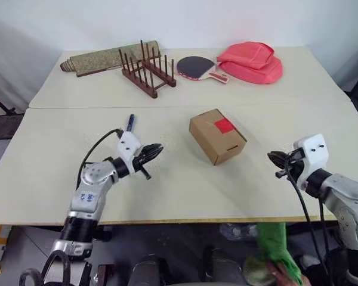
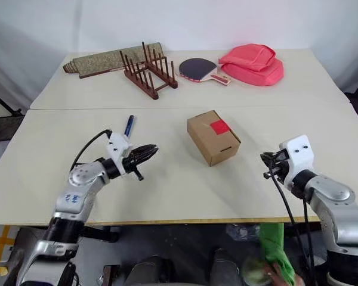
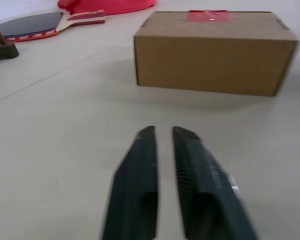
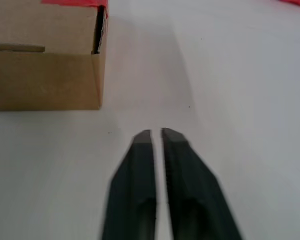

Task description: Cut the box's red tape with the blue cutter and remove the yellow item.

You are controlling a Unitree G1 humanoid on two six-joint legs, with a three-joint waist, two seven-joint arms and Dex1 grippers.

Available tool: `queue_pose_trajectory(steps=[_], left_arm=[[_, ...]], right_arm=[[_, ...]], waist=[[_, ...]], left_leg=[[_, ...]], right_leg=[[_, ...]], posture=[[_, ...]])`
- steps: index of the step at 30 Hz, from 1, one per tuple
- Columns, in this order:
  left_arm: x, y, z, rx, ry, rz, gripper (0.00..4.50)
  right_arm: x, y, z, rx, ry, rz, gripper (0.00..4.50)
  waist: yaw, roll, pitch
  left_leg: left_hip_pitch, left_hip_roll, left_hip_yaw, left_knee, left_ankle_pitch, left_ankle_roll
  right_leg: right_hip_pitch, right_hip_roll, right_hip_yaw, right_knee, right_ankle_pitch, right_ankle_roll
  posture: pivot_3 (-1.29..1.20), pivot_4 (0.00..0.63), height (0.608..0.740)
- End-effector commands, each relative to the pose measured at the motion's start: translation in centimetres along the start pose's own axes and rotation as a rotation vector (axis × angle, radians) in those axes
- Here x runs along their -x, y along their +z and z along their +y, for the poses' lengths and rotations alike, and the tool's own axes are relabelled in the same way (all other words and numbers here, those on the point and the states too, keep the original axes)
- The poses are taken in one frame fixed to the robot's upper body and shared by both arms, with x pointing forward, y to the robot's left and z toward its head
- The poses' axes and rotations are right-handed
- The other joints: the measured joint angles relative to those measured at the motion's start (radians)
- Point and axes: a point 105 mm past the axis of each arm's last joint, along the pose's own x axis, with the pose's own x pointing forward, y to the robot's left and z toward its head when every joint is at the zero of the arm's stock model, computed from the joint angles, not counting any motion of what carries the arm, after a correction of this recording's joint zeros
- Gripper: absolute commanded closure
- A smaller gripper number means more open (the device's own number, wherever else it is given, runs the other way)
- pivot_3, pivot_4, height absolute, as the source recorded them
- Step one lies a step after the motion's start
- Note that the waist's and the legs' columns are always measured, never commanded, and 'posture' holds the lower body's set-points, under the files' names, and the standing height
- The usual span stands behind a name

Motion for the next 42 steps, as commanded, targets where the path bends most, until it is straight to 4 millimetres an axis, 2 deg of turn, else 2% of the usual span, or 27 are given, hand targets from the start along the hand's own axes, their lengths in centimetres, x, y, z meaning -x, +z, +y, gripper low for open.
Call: queue_pose_trajectory(steps=[1, 7, 10, 14, 21, 29, 37, 42], left_arm=[[-2.1, 0.6, 0.8, -0.035, 0.036, -0.024, 4.48], [-5.2, 0.5, 1.4, -0.063, 0.032, -0.033, 4.48], [-7.1, 0.9, 2.1, -0.05, 0.096, -0.047, 4.48], [-8.5, 1.7, 2.5, -0.018, 0.155, -0.092, 4.48], [-11.0, 4.1, 1.3, 0.011, 0.048, -0.133, 4.48], [-12.0, 5.0, 1.5, -0.008, 0.0, -0.063, 4.48], [-12.1, 3.7, -0.3, -0.016, -0.175, 0.047, 4.48], [-11.8, 3.3, -0.6, -0.018, -0.214, 0.084, 4.48]], right_arm=[[-0.7, 1.3, 0.6, 0.002, -0.054, -0.039, 4.5], [-1.0, 1.5, 2.4, -0.038, -0.065, -0.023, 4.5], [-1.3, 1.2, 3.5, -0.063, -0.066, -0.007, 4.5], [-1.7, 1.1, 4.1, -0.097, -0.088, -0.011, 4.5], [-2.4, 1.1, 5.7, -0.12, -0.097, -0.019, 4.5], [-3.0, 1.9, 6.2, -0.138, -0.119, -0.047, 4.5], [-4.2, 3.3, 7.0, -0.122, -0.082, -0.069, 4.5], [-4.3, 4.2, 7.5, -0.108, -0.046, -0.077, 4.5]], waist=[[-0.001, 0.0, 0.0], [-0.001, -0.001, 0.0], [0.002, -0.003, 0.001], [-0.001, -0.008, 0.003], [-0.003, -0.01, 0.005], [-0.004, -0.013, 0.006], [-0.008, -0.013, 0.006], [-0.01, -0.013, 0.006]], left_leg=[[0.0, 0.0, 0.0, 0.0, 0.0, 0.0], [-0.001, 0.0, -0.001, 0.0, 0.0, 0.0], [-0.002, -0.001, 0.0, 0.0, 0.0, 0.0], [-0.003, -0.001, -0.001, 0.0, 0.0, 0.001], [-0.003, -0.001, 0.0, 0.0, 0.0, 0.001], [-0.003, -0.001, -0.001, 0.0, 0.0, 0.001], [-0.003, -0.001, 0.0, 0.0, 0.0, 0.001], [-0.003, -0.001, 0.0, 0.0, 0.0, 0.001]], right_leg=[[0.0, 0.0, 0.0, 0.0, 0.0, 0.0], [0.0, 0.001, -0.001, -0.001, 0.0, 0.0], [0.0, 0.001, -0.001, -0.002, 0.0, 0.0], [0.0, 0.001, -0.001, -0.002, 0.001, 0.001], [0.0, 0.001, -0.002, -0.003, 0.001, 0.001], [-0.001, 0.001, -0.002, -0.002, 0.001, 0.001], [-0.001, 0.001, -0.002, -0.003, 0.001, 0.001], [-0.001, 0.001, -0.002, -0.002, 0.001, 0.001]], posture=[[0.0, 0.15, 0.74], [0.0, 0.15, 0.74], [0.0, 0.15, 0.74], [0.0, 0.15, 0.74], [0.0, 0.15, 0.74], [0.0, 0.15, 0.74], [0.0, 0.15, 0.74], [0.0, 0.15, 0.74]])
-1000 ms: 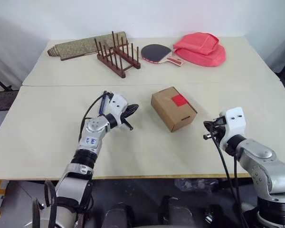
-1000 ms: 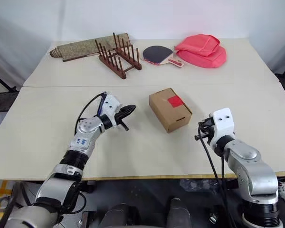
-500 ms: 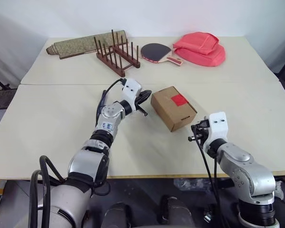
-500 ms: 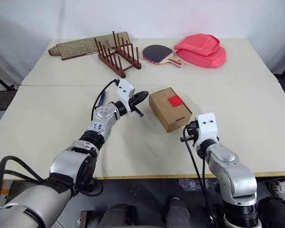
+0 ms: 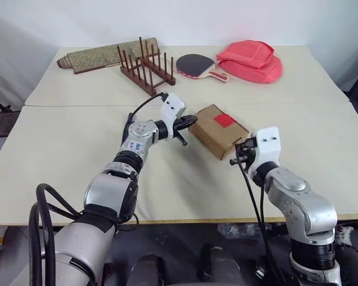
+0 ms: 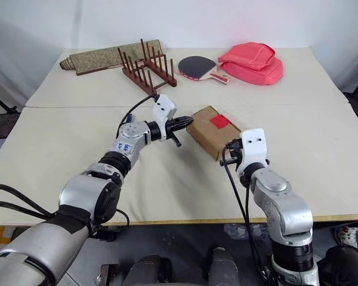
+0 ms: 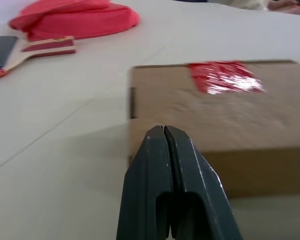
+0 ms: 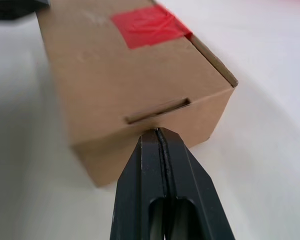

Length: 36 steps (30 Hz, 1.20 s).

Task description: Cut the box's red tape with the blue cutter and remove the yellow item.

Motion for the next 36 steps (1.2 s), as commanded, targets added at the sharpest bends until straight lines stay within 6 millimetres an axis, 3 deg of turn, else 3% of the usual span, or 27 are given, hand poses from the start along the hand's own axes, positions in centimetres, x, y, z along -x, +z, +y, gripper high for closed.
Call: queue_pose_trajectory(steps=[1, 3, 7, 10, 13, 17, 22, 31, 36], left_arm=[[-0.1, -0.5, -0.4, -0.023, -0.036, 0.049, 4.48], [0.1, 0.0, 0.4, -0.038, 0.016, 0.033, 4.48], [1.6, 2.8, 5.2, -0.037, 0.352, -0.052, 4.48], [2.1, 3.2, 6.2, 0.015, 0.425, -0.085, 4.48], [2.0, 2.4, 6.1, 0.022, 0.435, -0.053, 4.48], [0.9, 0.5, 4.4, 0.043, 0.363, 0.016, 4.48], [-0.2, 0.0, 2.9, 0.063, 0.292, 0.035, 4.48], [-0.4, 0.0, 2.2, 0.08, 0.227, 0.042, 4.48], [-0.4, -0.1, 1.3, 0.056, 0.118, 0.062, 4.48]], right_arm=[[0.2, 1.0, 1.1, 0.02, 0.057, -0.026, 4.5], [0.3, 1.0, 1.0, 0.025, 0.056, -0.023, 4.5], [1.0, 1.0, 0.1, 0.031, 0.022, -0.023, 4.5], [1.1, 1.0, -0.5, 0.019, -0.003, -0.024, 4.5], [1.0, 0.8, -1.0, 0.011, -0.026, -0.02, 4.5], [0.4, 0.4, -1.9, 0.003, -0.064, -0.011, 4.5], [-0.4, -0.1, -2.7, 0.0, -0.102, 0.002, 4.5], [-0.9, 0.0, -1.3, 0.005, -0.053, -0.001, 4.5], [-1.2, 1.2, 0.2, -0.012, 0.004, -0.025, 4.5]], waist=[[-0.002, 0.0, 0.0], [-0.003, 0.0, 0.0], [-0.004, -0.001, 0.0], [-0.006, -0.001, 0.001], [-0.003, -0.001, 0.001], [0.002, -0.001, 0.001], [0.001, -0.002, 0.001], [-0.019, -0.002, 0.001], [-0.019, -0.002, 0.001]], left_leg=[[0.0, 0.0, 0.0, 0.0, 0.0, 0.0], [0.0, 0.0, 0.0, 0.0, 0.0, 0.0], [0.0, 0.0, -0.001, 0.0, 0.0, 0.0], [0.0, 0.0, -0.001, 0.0, 0.0, 0.0], [0.0, 0.0, -0.001, 0.0, 0.0, 0.0], [-0.001, -0.001, 0.001, 0.0, 0.0, 0.0], [-0.002, -0.001, 0.007, 0.0, 0.0, 0.0], [-0.002, 0.0, 0.007, 0.0, 0.0, 0.0], [-0.002, 0.0, 0.007, 0.0, 0.0, 0.0]], right_leg=[[0.0, 0.0, 0.0, 0.0, 0.0, 0.0], [0.0, 0.0, 0.0, 0.0, 0.0, 0.0], [0.0, 0.0, 0.0, 0.0, 0.0, 0.0], [-0.001, 0.0, 0.001, 0.0, 0.0, 0.0], [-0.001, 0.0, 0.0, 0.0, 0.0, 0.0], [0.0, 0.0, 0.0, -0.001, 0.0, 0.001], [-0.001, 0.0, -0.001, -0.001, 0.0, 0.001], [-0.001, 0.0, -0.001, 0.0, 0.0, 0.001], [-0.001, 0.0, -0.001, 0.0, 0.0, 0.001]], posture=[[0.0, 0.15, 0.74], [0.0, 0.15, 0.74], [0.0, 0.15, 0.74], [0.0, 0.15, 0.74], [0.0, 0.15, 0.74], [0.0, 0.15, 0.74], [0.0, 0.15, 0.74], [0.0, 0.15, 0.74], [0.0, 0.15, 0.74]])
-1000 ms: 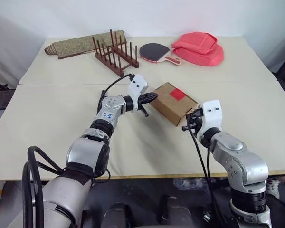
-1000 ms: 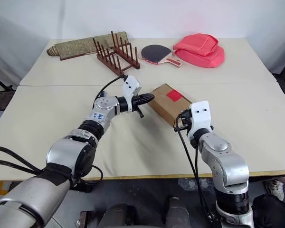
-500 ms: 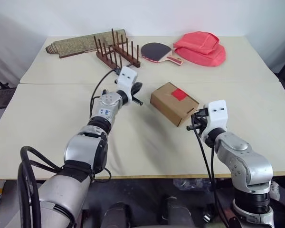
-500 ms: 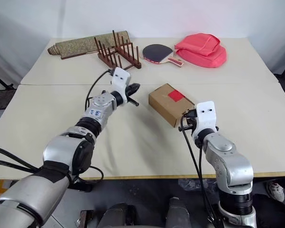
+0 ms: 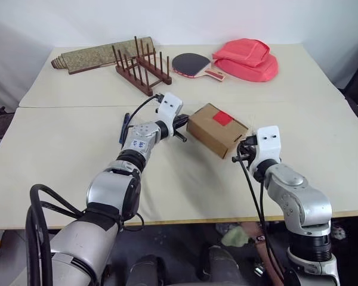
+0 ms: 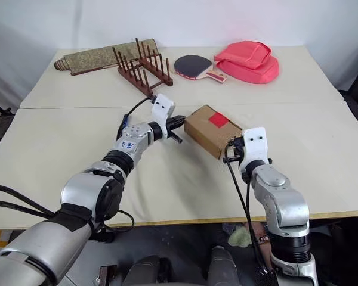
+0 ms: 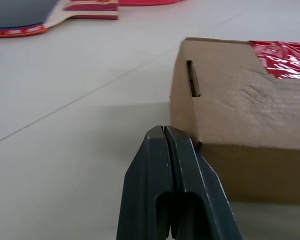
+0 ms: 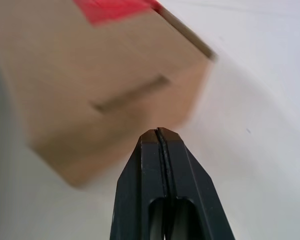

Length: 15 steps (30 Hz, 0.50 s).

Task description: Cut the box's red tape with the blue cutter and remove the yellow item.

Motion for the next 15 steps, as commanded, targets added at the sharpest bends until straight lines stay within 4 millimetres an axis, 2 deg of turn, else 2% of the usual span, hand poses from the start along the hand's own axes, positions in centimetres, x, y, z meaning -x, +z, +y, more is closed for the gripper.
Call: queue_pose_trajectory(steps=[1, 5, 8, 15], left_arm=[[-0.3, 1.1, -0.9, -0.047, -0.085, -0.007, 4.48], [-0.1, 1.0, -1.7, -0.068, -0.168, 0.002, 4.48], [0.3, 0.8, -2.4, -0.088, -0.258, 0.014, 4.48], [1.4, 0.8, -3.1, -0.128, -0.4, 0.029, 4.48]], right_arm=[[0.3, 1.8, 1.6, -0.016, 0.064, -0.059, 4.5], [0.9, 1.7, 2.4, -0.003, 0.105, -0.043, 4.5], [2.1, 1.1, 3.1, 0.029, 0.152, -0.004, 4.5], [4.1, -0.4, 3.2, 0.086, 0.197, 0.086, 4.5]], waist=[[0.0, 0.0, 0.0], [0.002, 0.0, 0.0], [0.001, 0.0, 0.0], [0.001, 0.0, 0.0]], left_leg=[[0.0, 0.0, 0.0, 0.0, 0.0, 0.0], [0.0, 0.0, 0.0, 0.0, 0.0, 0.0], [0.0, 0.0, 0.0, 0.0, 0.0, 0.0], [0.0, 0.0, -0.001, 0.0, 0.0, 0.0]], right_leg=[[0.0, 0.0, 0.0, 0.0, 0.0, 0.0], [0.0, 0.0, 0.0, 0.0, 0.0, 0.0], [0.0, 0.0, 0.0, 0.0, 0.0, 0.0], [0.0, 0.0, 0.0, 0.0, 0.0, 0.0]], posture=[[0.0, 0.15, 0.74], [0.0, 0.15, 0.74], [0.0, 0.15, 0.74], [0.0, 0.15, 0.74]])
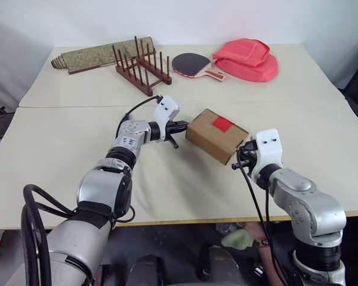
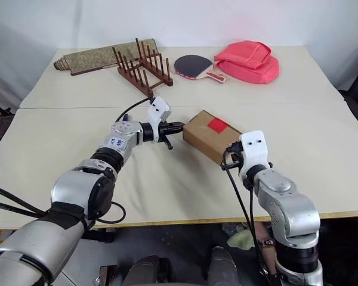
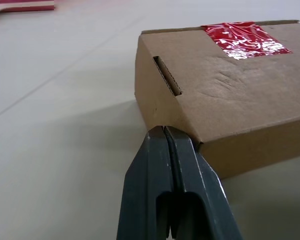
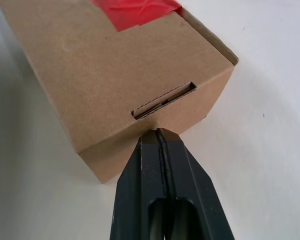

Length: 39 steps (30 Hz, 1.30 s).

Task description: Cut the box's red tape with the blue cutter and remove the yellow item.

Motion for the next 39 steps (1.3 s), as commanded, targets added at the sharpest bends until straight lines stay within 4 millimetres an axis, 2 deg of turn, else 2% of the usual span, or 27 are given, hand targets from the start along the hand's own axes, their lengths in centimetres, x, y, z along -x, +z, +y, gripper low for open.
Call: queue_pose_trajectory(steps=[1, 10, 15, 21, 29, 39], left_arm=[[-0.7, 1.2, -1.5, -0.072, -0.118, -0.008, 4.48], [0.6, 0.7, -1.4, -0.106, -0.174, 0.033, 4.48], [1.0, 0.7, -1.4, -0.106, -0.184, 0.02, 4.48], [0.9, 1.1, -1.4, -0.09, -0.19, 0.001, 4.48], [1.1, 0.5, -1.8, -0.073, -0.211, 0.001, 4.48], [2.2, -0.6, -1.2, -0.061, -0.198, 0.039, 4.48]], right_arm=[[0.8, 0.7, 1.9, 0.03, 0.108, -0.022, 4.5], [1.0, 0.1, 1.1, 0.063, 0.148, 0.038, 4.5], [1.3, 0.1, 2.2, 0.081, 0.219, 0.052, 4.5], [1.4, -0.1, 1.8, 0.09, 0.219, 0.064, 4.5], [1.6, -0.2, 1.2, 0.095, 0.229, 0.072, 4.5], [1.8, -0.1, 2.0, 0.101, 0.297, 0.088, 4.5]], waist=[[-0.001, 0.0, 0.0], [0.0, 0.0, 0.0], [0.0, 0.0, 0.0], [0.001, 0.0, 0.0], [0.001, 0.0, 0.0], [0.0, 0.0, 0.0]], left_leg=[[0.0, 0.0, 0.0, 0.0, 0.0, 0.0], [0.0, 0.0, -0.005, 0.0, 0.0, 0.0], [0.0, 0.0, -0.006, 0.0, 0.0, 0.0], [0.0, 0.0, -0.006, 0.001, 0.0, 0.0], [0.0, 0.0, -0.006, 0.001, 0.0, 0.0], [0.0, 0.0, -0.006, 0.001, 0.0, 0.0]], right_leg=[[0.0, 0.0, 0.0, 0.0, 0.0, 0.0], [0.0, 0.0, 0.0, 0.0, 0.0, 0.0], [0.0, 0.0, 0.0, 0.0, 0.0, 0.0], [0.0, 0.0, 0.0, 0.0, 0.0, 0.0], [0.0, 0.0, 0.0, 0.0, 0.0, 0.0], [0.0, 0.0, 0.0, 0.001, 0.0, 0.0]], posture=[[0.0, 0.15, 0.74], [0.0, 0.15, 0.74], [0.0, 0.15, 0.74], [0.0, 0.15, 0.74], [0.0, 0.15, 0.74], [0.0, 0.15, 0.74]])
